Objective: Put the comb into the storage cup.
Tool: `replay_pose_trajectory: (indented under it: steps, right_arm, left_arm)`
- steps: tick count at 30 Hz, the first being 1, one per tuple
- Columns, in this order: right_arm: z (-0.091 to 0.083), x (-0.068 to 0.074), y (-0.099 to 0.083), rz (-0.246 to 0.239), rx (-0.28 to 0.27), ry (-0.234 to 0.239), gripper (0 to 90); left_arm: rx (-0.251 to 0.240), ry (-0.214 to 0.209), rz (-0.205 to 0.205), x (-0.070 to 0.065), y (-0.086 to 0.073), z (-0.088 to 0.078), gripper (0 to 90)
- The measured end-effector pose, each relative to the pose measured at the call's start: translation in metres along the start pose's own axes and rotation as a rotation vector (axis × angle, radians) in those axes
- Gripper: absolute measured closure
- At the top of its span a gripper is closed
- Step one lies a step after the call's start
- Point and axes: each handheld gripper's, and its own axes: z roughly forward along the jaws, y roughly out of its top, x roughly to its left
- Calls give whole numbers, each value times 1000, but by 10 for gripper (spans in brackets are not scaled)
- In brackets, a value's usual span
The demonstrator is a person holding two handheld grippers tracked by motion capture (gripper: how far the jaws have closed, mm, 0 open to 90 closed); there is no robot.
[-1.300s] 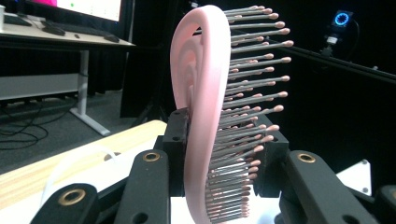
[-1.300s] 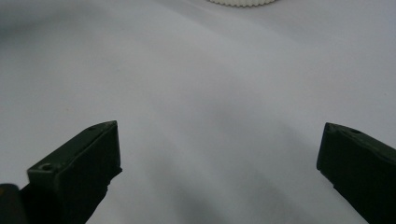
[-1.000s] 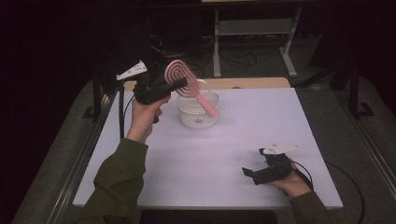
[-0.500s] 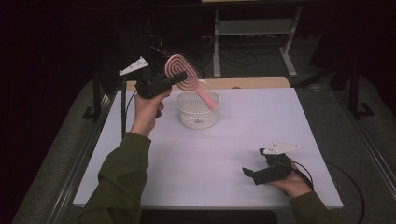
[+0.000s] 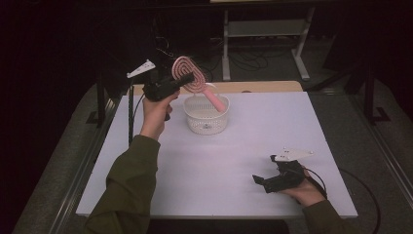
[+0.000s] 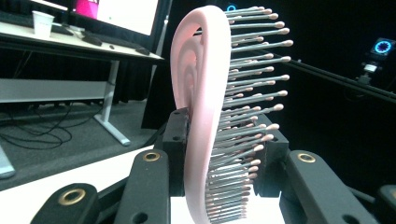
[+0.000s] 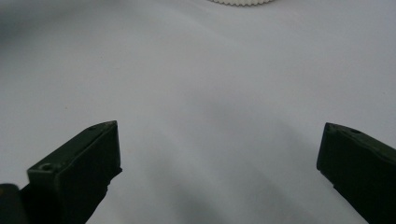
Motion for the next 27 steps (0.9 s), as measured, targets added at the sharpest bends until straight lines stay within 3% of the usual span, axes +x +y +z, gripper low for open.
replay_pose_trajectory:
  steps: [23,27]
  right_arm:
    - [-3,-2,0,14,-19,0,0]
    - [-3,-2,0,17,-18,0,0]
  left_arm:
    - [13,63,-53,17,-22,17,643]
    - [22,81,-45,19,-28,19,643]
